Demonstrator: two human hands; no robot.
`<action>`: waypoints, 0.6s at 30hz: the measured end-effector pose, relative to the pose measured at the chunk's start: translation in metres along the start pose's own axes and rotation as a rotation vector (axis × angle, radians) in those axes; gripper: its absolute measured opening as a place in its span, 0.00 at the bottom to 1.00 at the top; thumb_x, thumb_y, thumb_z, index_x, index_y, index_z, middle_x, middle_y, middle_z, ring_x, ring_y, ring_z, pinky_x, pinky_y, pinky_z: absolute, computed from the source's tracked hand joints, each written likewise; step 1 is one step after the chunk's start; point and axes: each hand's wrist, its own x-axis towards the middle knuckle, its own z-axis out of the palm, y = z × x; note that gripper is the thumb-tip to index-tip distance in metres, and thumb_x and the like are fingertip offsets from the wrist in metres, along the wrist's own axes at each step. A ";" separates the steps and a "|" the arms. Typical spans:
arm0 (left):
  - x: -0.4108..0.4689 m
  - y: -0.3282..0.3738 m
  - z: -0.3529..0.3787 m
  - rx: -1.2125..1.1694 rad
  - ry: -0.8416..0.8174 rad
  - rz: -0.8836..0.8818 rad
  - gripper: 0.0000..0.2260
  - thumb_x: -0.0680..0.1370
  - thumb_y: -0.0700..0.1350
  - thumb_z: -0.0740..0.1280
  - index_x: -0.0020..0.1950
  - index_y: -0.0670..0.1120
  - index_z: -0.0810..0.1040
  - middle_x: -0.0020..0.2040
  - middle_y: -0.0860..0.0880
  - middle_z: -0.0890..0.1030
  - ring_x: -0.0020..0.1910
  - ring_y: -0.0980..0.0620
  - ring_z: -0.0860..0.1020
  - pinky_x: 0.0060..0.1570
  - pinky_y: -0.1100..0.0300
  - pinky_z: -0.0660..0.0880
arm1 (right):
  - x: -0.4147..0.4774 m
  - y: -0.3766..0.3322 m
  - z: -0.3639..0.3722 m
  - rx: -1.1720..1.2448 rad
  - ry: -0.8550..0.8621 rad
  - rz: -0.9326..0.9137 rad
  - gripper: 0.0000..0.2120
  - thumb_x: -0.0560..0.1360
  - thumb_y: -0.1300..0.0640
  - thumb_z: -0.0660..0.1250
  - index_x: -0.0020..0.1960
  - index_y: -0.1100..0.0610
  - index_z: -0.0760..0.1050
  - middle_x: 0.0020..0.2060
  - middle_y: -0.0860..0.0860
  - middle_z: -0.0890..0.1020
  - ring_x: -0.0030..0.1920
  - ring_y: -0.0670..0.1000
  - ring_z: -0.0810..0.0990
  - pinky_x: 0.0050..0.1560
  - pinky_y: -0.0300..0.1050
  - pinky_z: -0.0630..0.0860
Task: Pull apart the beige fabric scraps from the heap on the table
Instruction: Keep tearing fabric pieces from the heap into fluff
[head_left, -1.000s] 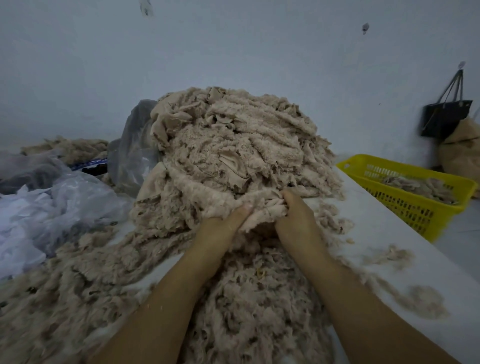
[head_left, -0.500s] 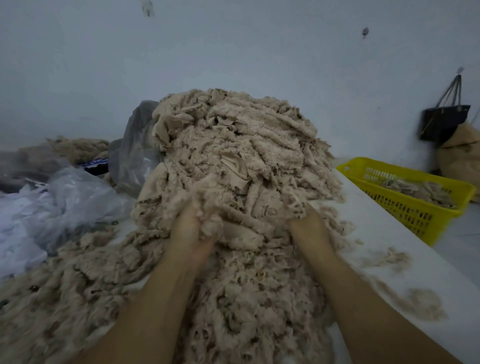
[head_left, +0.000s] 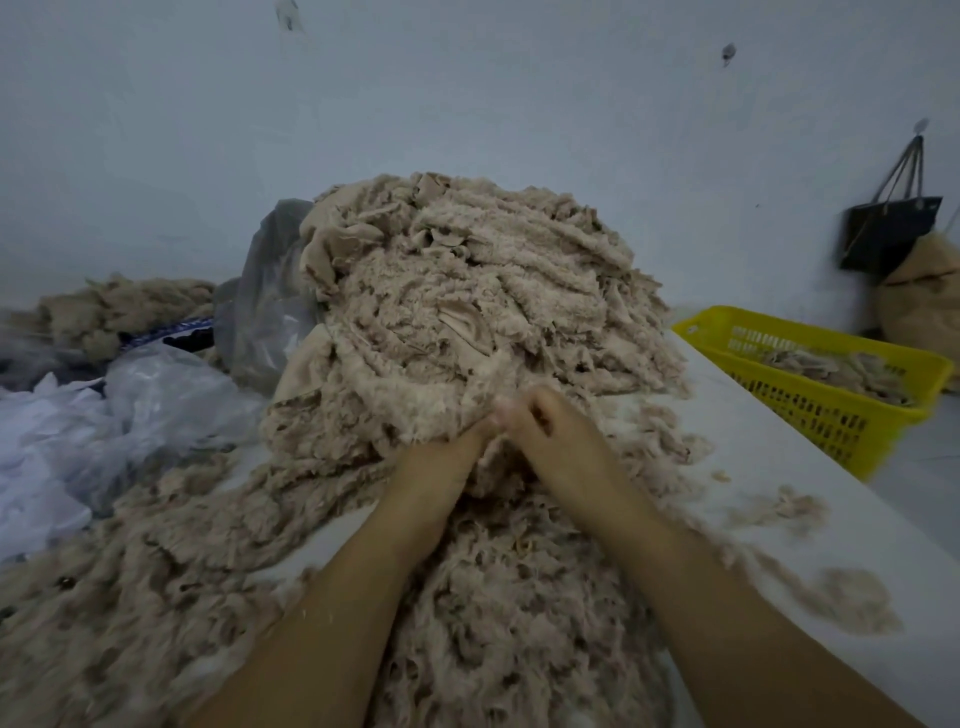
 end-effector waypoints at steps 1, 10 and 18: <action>0.001 -0.001 0.000 -0.006 0.008 -0.011 0.12 0.71 0.57 0.76 0.48 0.52 0.86 0.47 0.54 0.87 0.50 0.52 0.84 0.54 0.54 0.80 | 0.000 0.003 0.003 -0.023 -0.052 0.005 0.30 0.75 0.28 0.54 0.44 0.57 0.71 0.36 0.49 0.73 0.33 0.42 0.70 0.34 0.35 0.66; 0.007 0.007 -0.006 -0.449 0.013 -0.105 0.16 0.80 0.51 0.67 0.60 0.42 0.82 0.54 0.42 0.85 0.56 0.43 0.83 0.62 0.45 0.77 | 0.005 0.022 0.001 0.029 -0.148 0.030 0.19 0.82 0.43 0.58 0.44 0.58 0.65 0.29 0.42 0.67 0.29 0.42 0.64 0.28 0.34 0.62; 0.000 0.004 -0.003 -0.169 -0.004 0.042 0.10 0.79 0.55 0.68 0.52 0.53 0.87 0.48 0.50 0.87 0.48 0.51 0.86 0.49 0.55 0.80 | 0.004 0.020 -0.002 0.272 -0.104 0.149 0.15 0.74 0.36 0.58 0.37 0.45 0.68 0.32 0.40 0.73 0.34 0.42 0.72 0.38 0.41 0.67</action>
